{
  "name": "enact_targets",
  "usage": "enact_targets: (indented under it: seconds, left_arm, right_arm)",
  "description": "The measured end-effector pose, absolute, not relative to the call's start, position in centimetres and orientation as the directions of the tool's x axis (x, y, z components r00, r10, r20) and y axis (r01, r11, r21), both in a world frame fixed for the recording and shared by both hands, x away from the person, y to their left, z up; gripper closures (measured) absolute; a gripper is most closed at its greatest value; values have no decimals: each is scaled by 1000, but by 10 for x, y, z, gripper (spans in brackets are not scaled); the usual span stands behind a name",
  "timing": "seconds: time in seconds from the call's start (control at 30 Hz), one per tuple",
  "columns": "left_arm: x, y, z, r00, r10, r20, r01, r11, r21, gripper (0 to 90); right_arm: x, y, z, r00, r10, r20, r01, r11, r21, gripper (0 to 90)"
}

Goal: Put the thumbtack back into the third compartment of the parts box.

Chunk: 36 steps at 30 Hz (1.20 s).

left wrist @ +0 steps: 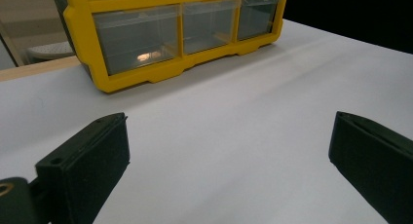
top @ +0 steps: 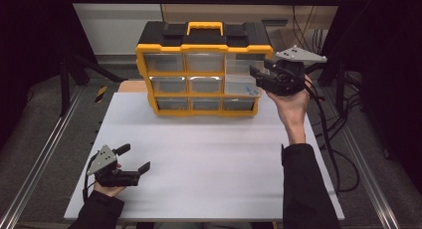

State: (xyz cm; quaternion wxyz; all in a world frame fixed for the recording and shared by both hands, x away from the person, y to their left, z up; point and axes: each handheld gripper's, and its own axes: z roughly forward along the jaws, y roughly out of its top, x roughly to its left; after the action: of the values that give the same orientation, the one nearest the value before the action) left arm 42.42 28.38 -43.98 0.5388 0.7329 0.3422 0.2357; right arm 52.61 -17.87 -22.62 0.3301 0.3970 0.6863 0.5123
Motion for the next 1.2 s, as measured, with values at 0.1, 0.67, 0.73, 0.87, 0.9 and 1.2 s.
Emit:
enact_targets:
  seconds: [0.1,0.67,0.73,0.87,0.9,1.2]
  left_arm:
    - [424,284,-440,655,755,-24,246,-182,952,8]
    - [424,284,-439,656,754,-24,244,-181,953,8]
    - [424,284,-439,656,754,-25,243,-181,953,8]
    - [424,284,-439,656,754,-23,243,-182,953,8]
    - [424,284,-439,656,754,-24,243,-182,953,8]
    - [424,284,-439,657,753,-22,242,-184,953,8]
  right_arm:
    - [521,-176,-227,-464,885,-49,198,157,968,334]
    - [496,-174,-250,-469,882,-42,178,141,974,80]
    - [495,-175,-253,-469,883,-33,180,132,975,74]
    - [490,-176,-260,-474,881,-22,185,124,975,64]
    - [489,-176,-262,-473,881,-27,184,128,975,62]
    - [484,-178,-276,-487,873,4,213,114,970,59]
